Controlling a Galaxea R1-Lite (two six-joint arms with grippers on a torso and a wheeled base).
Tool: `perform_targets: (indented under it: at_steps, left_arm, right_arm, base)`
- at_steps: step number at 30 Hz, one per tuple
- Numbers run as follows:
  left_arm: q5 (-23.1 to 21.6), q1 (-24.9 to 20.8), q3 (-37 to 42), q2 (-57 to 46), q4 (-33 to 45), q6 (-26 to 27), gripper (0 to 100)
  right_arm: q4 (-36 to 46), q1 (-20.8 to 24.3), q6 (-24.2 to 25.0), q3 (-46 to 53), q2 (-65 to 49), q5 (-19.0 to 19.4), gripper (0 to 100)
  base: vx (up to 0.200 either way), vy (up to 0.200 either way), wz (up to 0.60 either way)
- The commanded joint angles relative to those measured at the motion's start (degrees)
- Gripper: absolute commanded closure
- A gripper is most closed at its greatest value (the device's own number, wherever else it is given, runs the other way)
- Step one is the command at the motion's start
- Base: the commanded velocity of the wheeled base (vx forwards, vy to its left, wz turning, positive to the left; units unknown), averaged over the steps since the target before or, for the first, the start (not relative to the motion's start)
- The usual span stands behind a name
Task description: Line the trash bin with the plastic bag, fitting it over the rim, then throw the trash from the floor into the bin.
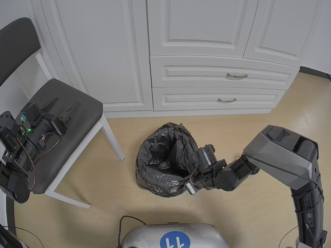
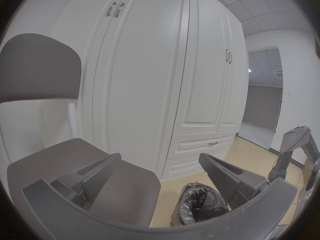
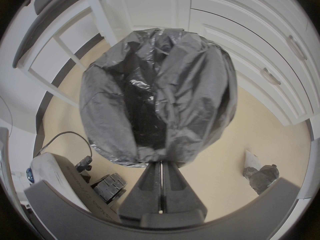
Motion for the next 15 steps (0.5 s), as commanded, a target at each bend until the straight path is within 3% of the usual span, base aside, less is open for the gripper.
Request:
perform_targets:
  at_steps: [1,13,14,15]
  left_arm:
    - [0.0,-0.2,-0.1,0.6,0.0,0.0,0]
    - [0.0,-0.2,-0.1,1.1,0.0,0.0,0]
    - [0.1,-0.2,-0.1,1.1,0.0,0.0,0]
    - [0.0,-0.2,-0.1,1.1,0.0,0.0,0]
  right_arm:
    - [-1.6,-1.4,-2.0,3.0,0.2,0.0,100]
    - [-5.5,-3.7,-3.5,3.4,3.7,-0.3,100]
    - [-5.7,-3.7,-3.9,3.6,3.5,-0.2,0]
    - [-5.9,-3.7,-4.3,4.1,3.2,-0.2,0]
  base:
    - [0.0,0.0,0.0]
    - [0.0,0.0,0.0]
    - [0.0,0.0,0.0]
    - [0.0,0.0,0.0]
